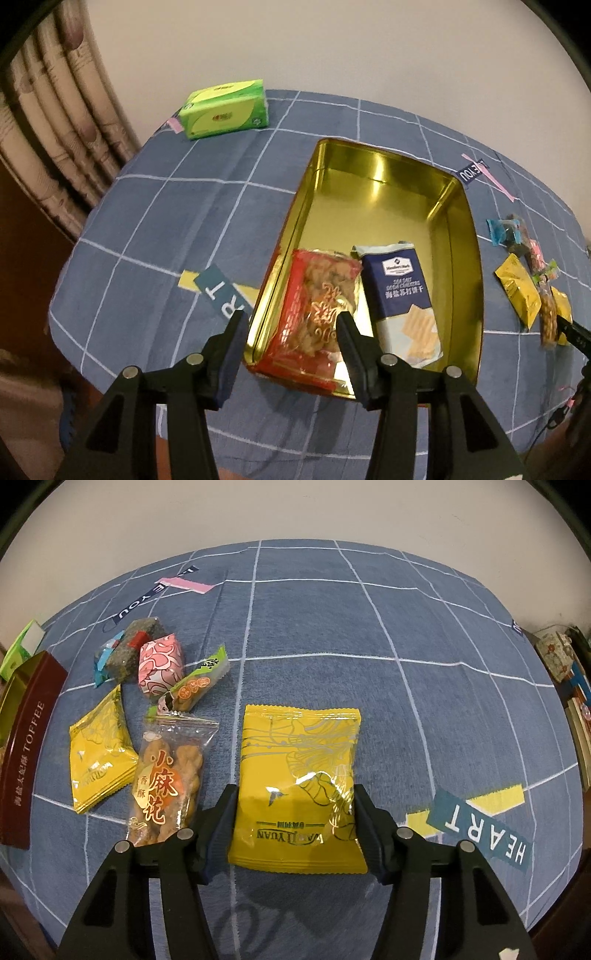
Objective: Organize snacks
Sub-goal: 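Open the left tool to release the bag beside the crackers, then carry the yellow WANTYUAN pack into the tin with the right tool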
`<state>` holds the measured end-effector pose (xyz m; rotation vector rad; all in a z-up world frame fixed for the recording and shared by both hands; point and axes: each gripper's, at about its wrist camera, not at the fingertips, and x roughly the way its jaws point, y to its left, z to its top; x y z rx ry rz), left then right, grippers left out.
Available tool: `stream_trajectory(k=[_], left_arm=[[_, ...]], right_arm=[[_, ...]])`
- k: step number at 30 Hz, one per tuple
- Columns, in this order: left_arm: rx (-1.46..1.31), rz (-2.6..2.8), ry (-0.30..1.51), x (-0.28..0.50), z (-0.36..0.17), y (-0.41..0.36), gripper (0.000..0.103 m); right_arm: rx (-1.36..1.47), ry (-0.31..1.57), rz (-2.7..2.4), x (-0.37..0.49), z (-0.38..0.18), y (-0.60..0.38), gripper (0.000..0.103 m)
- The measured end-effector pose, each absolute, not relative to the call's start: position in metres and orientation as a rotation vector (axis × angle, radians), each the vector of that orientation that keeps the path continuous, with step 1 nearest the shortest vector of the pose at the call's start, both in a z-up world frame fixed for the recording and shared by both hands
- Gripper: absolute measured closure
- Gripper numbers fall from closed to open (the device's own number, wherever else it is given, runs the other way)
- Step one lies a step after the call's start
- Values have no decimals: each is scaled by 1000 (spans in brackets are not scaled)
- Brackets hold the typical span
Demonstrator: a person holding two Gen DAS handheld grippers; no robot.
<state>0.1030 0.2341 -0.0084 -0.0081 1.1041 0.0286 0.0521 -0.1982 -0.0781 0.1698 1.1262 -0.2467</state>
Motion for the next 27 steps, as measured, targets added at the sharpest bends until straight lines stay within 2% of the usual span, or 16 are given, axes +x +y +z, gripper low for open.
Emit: stream_trajectory(k=[11,27], left_arm=[[-41,66,1094,94,-7,241,53],[-86,174,1045,83,0,272,53]], right_arm=[[200,1052,-279,45,-39,-191,47],[133,1005,33,75,3,-46,47]])
